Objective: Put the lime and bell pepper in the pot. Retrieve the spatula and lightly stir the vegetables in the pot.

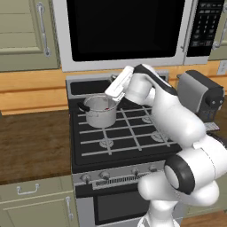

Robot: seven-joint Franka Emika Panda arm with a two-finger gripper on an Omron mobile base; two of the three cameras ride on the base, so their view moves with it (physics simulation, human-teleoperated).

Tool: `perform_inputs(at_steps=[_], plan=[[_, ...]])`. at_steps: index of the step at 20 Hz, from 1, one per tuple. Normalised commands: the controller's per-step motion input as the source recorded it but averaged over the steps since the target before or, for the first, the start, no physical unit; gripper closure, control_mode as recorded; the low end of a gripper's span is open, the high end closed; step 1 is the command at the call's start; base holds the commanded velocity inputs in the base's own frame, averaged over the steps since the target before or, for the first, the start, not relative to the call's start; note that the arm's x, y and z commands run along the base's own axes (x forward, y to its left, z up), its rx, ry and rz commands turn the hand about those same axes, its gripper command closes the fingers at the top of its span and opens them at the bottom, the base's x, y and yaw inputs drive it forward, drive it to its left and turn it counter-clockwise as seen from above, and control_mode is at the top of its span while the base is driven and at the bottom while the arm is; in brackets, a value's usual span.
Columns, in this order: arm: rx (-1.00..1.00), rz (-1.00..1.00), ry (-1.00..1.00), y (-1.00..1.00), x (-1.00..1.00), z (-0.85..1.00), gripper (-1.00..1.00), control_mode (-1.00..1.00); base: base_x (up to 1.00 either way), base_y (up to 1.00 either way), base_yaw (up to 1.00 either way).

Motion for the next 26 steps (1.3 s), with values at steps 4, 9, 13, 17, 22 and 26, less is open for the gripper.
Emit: perform_inputs(at_steps=[4, 9, 13, 17, 22, 26], plan=[[0.10, 0.04, 0.00, 0.00, 0.15, -0.25, 1.00, -1.00, 0.00, 0.00, 0.00], [0.02, 0.15, -0.08, 0.00, -0.01, -0.37, 1.00, -1.00, 0.00, 0.00, 0.00], [0.03, 0.22, -0.09, 0.00, 0.04, -0.31, 1.00, -1.00, 0.00, 0.00, 0.00], [0.01, 0.22, -0.04, 0.00, 0.24, -0.54, 1.00, -1.00, 0.00, 0.00, 0.00], [0.08, 0.09, -0.08, -0.17, 0.31, -0.11, 1.00, -1.00, 0.00, 0.00, 0.00], [0.18, 0.06, -0.01, 0.00, 0.15, -0.24, 1.00, -1.00, 0.00, 0.00, 0.00]])
